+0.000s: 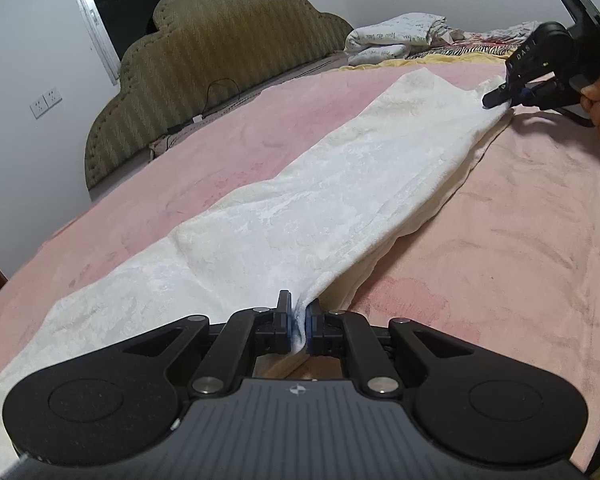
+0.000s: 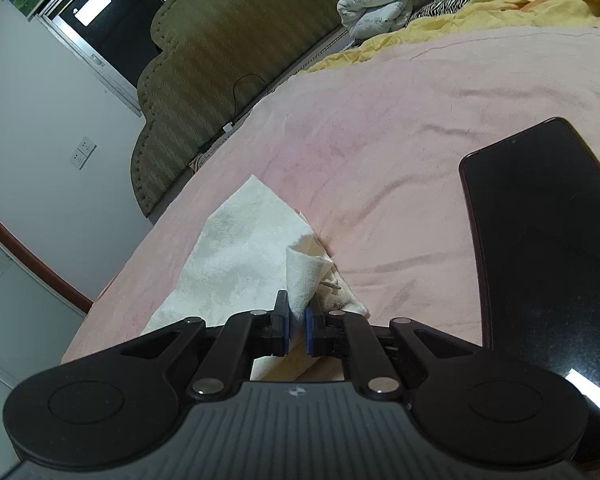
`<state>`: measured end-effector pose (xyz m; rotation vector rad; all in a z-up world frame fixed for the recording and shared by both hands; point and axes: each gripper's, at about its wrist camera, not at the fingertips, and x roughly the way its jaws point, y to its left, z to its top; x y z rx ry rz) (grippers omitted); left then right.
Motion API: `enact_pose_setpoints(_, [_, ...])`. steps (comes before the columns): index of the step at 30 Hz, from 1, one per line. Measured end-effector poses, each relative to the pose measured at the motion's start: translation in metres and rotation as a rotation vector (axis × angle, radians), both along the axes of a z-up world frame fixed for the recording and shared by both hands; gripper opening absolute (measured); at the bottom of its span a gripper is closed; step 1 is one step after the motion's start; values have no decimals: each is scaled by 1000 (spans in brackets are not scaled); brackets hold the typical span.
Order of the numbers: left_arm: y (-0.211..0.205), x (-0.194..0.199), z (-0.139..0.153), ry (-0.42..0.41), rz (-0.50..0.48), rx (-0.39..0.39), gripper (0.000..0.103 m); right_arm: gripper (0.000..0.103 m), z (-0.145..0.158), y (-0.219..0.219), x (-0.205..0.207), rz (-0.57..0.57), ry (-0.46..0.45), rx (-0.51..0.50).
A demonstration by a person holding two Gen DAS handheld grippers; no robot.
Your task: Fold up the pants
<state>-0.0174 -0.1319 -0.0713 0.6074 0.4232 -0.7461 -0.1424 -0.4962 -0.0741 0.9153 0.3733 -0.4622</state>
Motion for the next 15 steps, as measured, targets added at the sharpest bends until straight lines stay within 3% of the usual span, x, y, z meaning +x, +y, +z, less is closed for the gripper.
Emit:
enact_pose_setpoints(6, [8,-3,8,21,-3,-13,30,8,0,-1,-1,9,7,-8])
enact_pose_setpoints(9, [32,-3,25,87,-15,-95,49,10,7,3,1,14,40,-41])
enact_pose_setpoints(11, [55,0,36,94,25,-144,58,14,15,7,3,15,67,-87])
enact_pose_setpoints(15, [120,12,53,110,222,-215,58,30,31,19,3,-58,152,-230])
